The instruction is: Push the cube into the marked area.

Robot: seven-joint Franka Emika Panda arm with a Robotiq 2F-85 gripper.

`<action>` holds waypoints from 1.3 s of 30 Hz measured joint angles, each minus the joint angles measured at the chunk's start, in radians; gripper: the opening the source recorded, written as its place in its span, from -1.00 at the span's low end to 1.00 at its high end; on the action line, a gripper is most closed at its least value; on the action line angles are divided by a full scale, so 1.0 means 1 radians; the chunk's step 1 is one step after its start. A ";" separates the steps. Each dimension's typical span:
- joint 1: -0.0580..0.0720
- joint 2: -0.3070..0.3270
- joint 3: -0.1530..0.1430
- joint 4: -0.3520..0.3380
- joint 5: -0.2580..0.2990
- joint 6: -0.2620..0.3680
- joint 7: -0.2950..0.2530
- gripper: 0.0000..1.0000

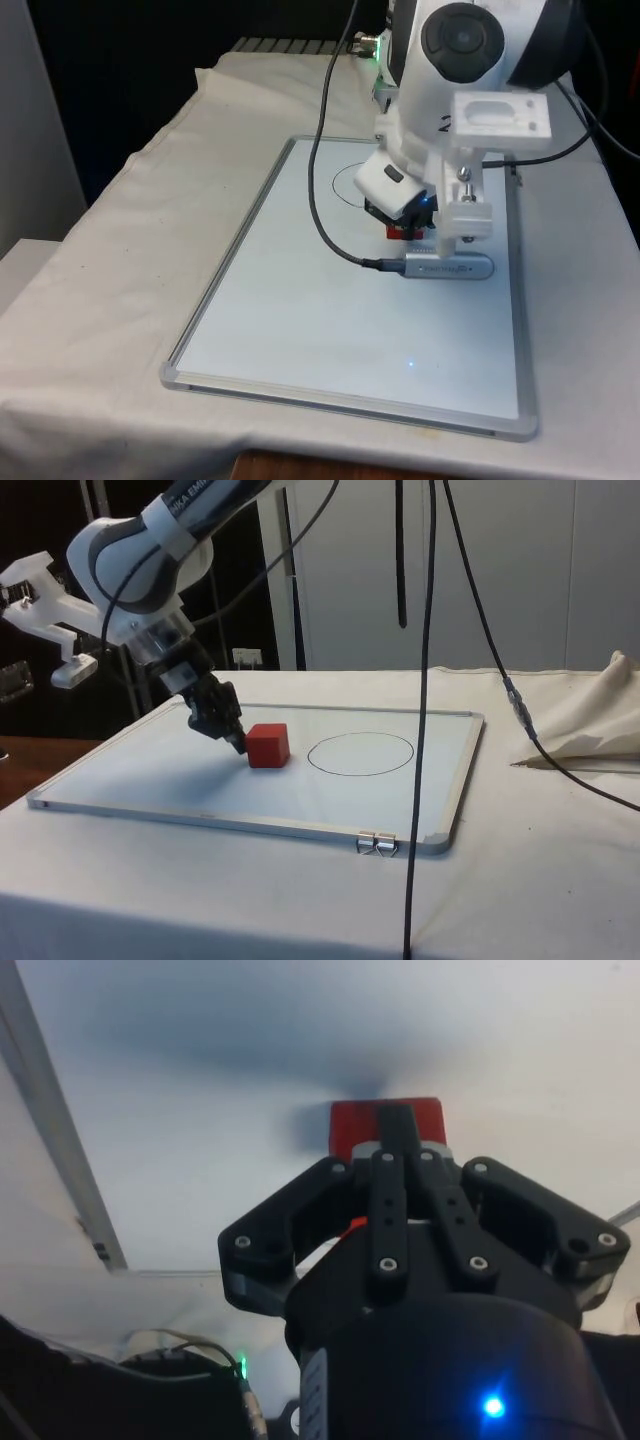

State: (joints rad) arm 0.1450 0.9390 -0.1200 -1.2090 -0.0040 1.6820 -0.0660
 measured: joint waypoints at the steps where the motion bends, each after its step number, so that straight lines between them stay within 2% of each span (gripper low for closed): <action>1: 0.000 0.000 0.000 0.000 0.000 0.000 0.000 -0.99; 11: 0.008 -0.013 0.020 -0.043 -0.022 0.004 -0.005 -0.99; 20: 0.013 -0.049 0.022 -0.100 -0.037 0.004 -0.006 -0.99; 39: 0.013 -0.122 0.025 -0.236 -0.059 0.007 -0.011 -0.99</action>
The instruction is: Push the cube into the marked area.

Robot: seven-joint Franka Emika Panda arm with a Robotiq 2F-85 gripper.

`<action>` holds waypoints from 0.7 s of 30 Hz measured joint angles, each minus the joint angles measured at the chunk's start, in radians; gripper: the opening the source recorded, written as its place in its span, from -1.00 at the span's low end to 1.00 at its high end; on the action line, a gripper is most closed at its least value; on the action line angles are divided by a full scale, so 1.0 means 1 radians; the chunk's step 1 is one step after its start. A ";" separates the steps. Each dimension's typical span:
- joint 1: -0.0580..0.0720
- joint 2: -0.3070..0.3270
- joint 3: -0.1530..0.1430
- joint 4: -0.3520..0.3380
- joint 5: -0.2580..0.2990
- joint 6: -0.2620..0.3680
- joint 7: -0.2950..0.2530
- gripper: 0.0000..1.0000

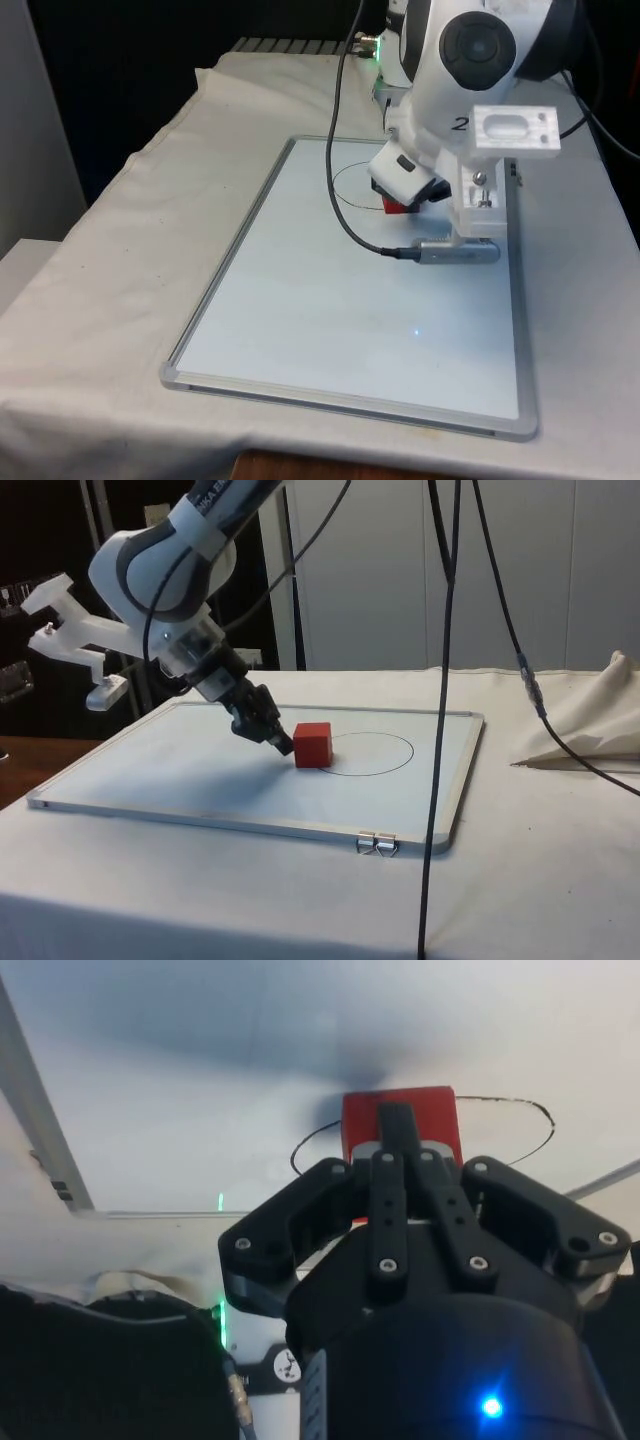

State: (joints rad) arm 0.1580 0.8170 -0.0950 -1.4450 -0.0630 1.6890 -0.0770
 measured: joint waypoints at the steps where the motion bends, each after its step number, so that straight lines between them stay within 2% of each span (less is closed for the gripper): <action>1: 0.000 0.000 0.000 0.000 0.000 0.000 0.000 -0.99; 21: 0.000 -0.086 0.013 -0.176 -0.026 0.003 -0.002 -0.99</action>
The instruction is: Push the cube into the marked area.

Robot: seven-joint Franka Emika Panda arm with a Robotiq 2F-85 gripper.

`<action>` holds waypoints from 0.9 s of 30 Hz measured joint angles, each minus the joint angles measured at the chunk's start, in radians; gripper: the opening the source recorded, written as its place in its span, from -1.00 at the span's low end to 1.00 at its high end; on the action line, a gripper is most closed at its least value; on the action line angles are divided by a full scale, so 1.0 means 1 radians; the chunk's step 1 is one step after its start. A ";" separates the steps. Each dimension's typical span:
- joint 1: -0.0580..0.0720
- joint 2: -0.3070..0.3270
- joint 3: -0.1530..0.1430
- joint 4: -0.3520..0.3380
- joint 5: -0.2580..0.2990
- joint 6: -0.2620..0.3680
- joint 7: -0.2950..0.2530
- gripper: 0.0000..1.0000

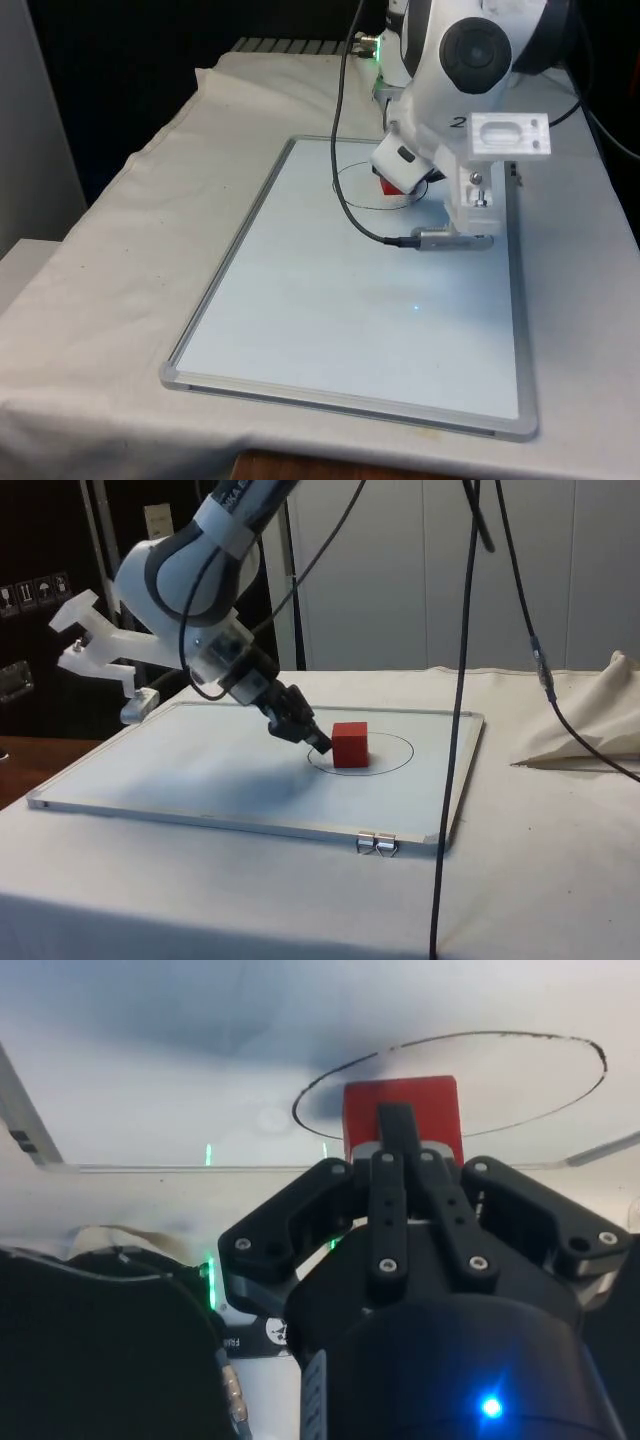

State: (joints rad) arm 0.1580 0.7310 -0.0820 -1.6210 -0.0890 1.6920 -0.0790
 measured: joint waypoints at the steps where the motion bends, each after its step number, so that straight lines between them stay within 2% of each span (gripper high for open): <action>1: -0.001 -0.004 0.000 -0.008 -0.002 0.002 -0.001 -0.99; 8: -0.003 -0.015 -0.001 -0.006 -0.011 0.012 -0.006 -0.99; 27: -0.007 0.038 0.011 0.186 -0.007 0.002 -0.012 -0.99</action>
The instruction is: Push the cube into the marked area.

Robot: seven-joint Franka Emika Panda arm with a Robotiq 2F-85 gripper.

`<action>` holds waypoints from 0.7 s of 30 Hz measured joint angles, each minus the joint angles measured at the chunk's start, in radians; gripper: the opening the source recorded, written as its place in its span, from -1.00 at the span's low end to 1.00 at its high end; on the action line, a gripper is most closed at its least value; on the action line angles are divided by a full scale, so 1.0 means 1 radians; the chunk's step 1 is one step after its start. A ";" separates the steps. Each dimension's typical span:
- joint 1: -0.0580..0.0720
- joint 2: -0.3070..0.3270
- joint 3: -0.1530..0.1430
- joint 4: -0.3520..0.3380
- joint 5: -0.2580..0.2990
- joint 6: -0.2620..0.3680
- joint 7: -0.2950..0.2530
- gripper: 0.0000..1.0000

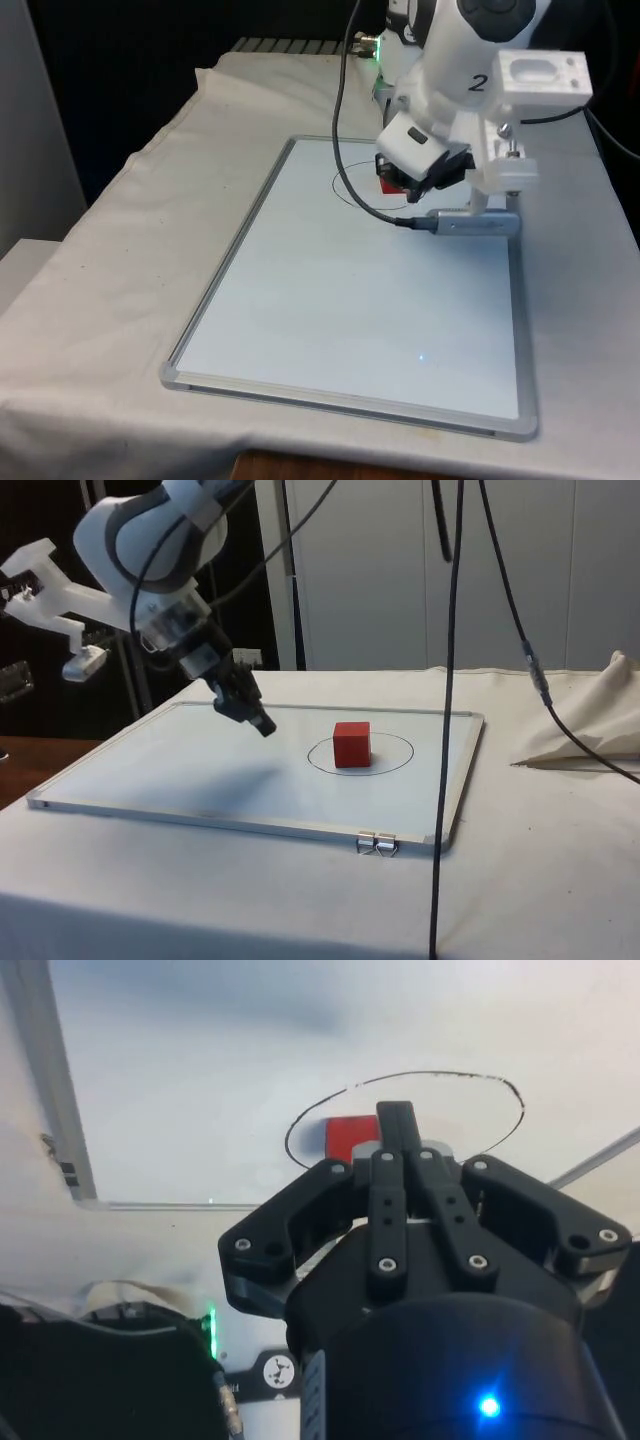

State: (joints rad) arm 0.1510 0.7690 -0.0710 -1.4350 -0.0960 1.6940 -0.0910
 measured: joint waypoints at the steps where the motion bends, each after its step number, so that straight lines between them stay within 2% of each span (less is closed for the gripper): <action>1: 0.000 0.007 0.002 0.021 0.001 0.001 0.000 -0.99; 9: 0.000 0.036 0.009 0.087 0.001 0.008 0.013 -0.99; 21: 0.000 0.034 0.018 0.099 0.013 0.052 0.067 -0.99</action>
State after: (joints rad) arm 0.1510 0.8030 -0.0530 -1.3360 -0.0830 1.7460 -0.0240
